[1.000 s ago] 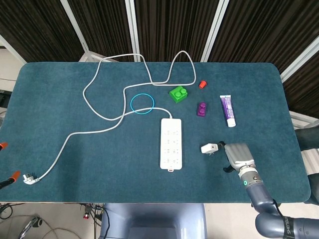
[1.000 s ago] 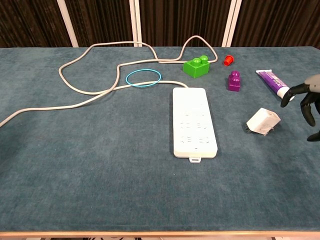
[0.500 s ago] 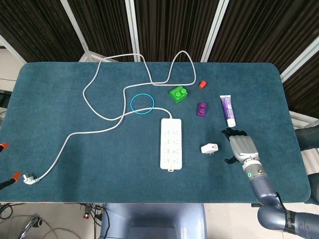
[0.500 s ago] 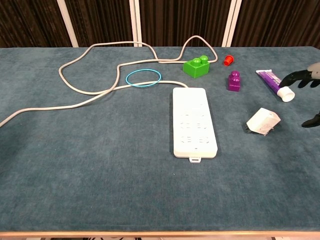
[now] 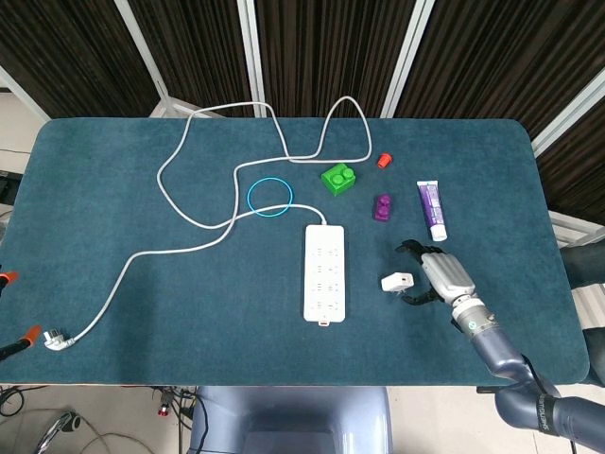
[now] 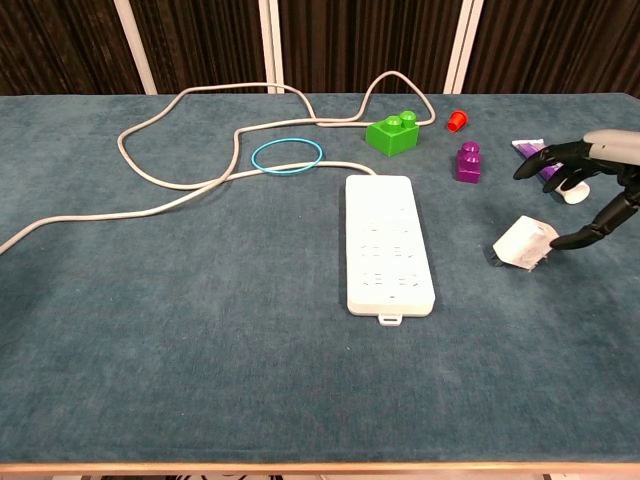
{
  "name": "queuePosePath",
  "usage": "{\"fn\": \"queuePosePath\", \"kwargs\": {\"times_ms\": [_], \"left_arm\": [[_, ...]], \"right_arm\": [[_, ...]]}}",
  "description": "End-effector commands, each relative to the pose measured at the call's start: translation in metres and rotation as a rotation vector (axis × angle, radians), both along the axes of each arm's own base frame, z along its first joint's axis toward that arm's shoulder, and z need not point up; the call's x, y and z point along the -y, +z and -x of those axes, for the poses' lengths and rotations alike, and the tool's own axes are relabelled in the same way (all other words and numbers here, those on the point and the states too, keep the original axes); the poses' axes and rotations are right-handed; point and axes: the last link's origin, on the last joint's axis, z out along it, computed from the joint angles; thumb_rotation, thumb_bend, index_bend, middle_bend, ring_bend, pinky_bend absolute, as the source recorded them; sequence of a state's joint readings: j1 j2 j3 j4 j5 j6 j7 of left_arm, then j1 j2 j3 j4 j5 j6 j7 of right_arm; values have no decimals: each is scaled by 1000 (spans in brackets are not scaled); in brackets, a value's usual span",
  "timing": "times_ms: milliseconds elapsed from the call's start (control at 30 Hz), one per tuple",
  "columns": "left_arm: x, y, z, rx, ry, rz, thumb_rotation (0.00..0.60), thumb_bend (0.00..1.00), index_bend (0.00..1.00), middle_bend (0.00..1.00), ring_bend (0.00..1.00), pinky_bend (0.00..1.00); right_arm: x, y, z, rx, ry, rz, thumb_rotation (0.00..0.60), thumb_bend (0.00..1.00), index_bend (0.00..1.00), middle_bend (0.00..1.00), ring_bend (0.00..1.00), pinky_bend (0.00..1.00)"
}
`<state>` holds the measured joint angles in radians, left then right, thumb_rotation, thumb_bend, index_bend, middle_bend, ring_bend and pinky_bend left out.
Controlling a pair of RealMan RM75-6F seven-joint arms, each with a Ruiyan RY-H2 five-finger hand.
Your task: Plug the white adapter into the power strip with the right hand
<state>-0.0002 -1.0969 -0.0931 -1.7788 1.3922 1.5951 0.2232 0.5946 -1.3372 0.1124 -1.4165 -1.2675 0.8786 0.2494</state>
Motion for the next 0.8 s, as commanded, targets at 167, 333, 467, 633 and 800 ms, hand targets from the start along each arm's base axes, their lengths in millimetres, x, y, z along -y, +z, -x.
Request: {"fn": "queuePosePath", "kwargs": {"times_ms": [167, 333, 467, 633, 800], "left_arm": [[0, 0, 0, -1, 4, 1, 600, 133, 244, 103, 39, 62], [0, -1, 0, -3, 3, 2, 600, 133, 245, 103, 39, 63], [-1, -1, 0, -4, 6, 3, 600, 133, 247, 103, 39, 67], [-1, -1, 0, -5, 6, 6, 600, 133, 247, 103, 39, 72], [-1, -1, 0, -5, 10, 4, 600, 133, 252, 103, 39, 72]], "right_arm": [[-2, -13, 7, 52, 18, 5, 600, 236, 281, 287, 343, 275], [-1, -17, 8, 56, 29, 6, 600, 236, 313, 315, 372, 299], [-1, -20, 8, 59, 33, 12, 600, 236, 343, 345, 403, 321], [0, -26, 10, 50, 16, 5, 600, 256, 356, 352, 410, 322], [2, -28, 11, 42, 10, 19, 600, 303, 374, 369, 425, 335]]}}
